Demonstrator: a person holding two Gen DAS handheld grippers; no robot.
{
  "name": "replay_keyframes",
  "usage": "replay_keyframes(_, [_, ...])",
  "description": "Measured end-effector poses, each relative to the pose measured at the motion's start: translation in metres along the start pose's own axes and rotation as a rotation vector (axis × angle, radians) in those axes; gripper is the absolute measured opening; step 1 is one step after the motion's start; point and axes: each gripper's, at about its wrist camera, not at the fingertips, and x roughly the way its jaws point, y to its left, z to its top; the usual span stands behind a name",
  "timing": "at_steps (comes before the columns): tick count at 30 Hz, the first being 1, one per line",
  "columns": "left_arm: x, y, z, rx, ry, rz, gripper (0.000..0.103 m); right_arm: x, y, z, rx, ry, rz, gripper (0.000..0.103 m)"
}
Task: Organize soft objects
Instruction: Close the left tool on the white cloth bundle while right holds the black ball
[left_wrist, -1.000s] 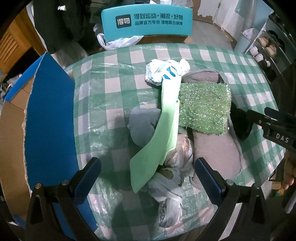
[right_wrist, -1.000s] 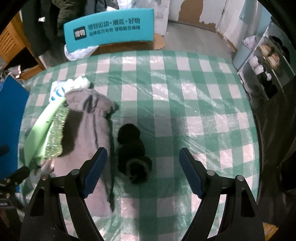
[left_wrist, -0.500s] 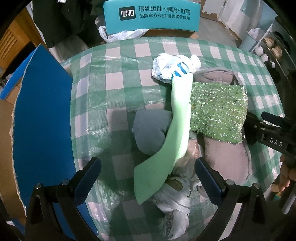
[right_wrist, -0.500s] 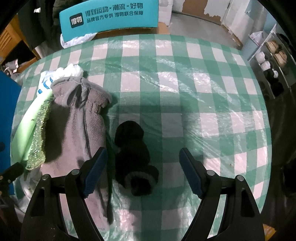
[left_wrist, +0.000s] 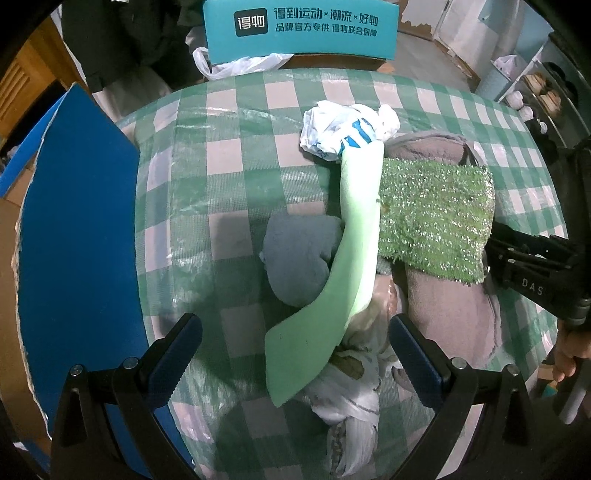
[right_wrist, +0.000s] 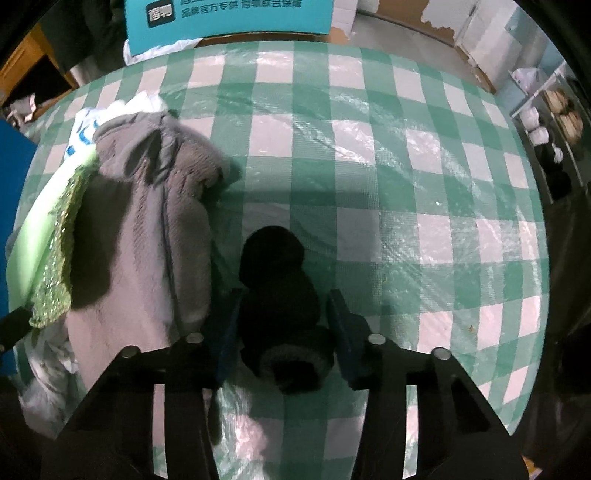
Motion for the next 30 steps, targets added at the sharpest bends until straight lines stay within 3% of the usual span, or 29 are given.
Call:
replay_keyframes(5, [-0.011, -0.002, -0.008, 0.014, -0.020, -0.003, 0.102, -0.014, 0.002, -0.003, -0.003, -0.021, -0.020, 0.037])
replay_keyframes(16, [-0.030, -0.014, -0.026, 0.043, -0.049, -0.034, 0.102, -0.056, 0.009, -0.021, 0.023, -0.070, 0.021, 0.037])
replay_keyframes(23, [-0.020, -0.030, -0.035, 0.088, -0.019, -0.036, 0.101, -0.068, 0.011, -0.038, 0.028, -0.085, 0.030, 0.037])
replay_keyframes(30, [0.002, -0.032, -0.042, 0.080, 0.045, -0.032, 0.075, -0.073, 0.005, -0.044, 0.040, -0.088, 0.034, 0.037])
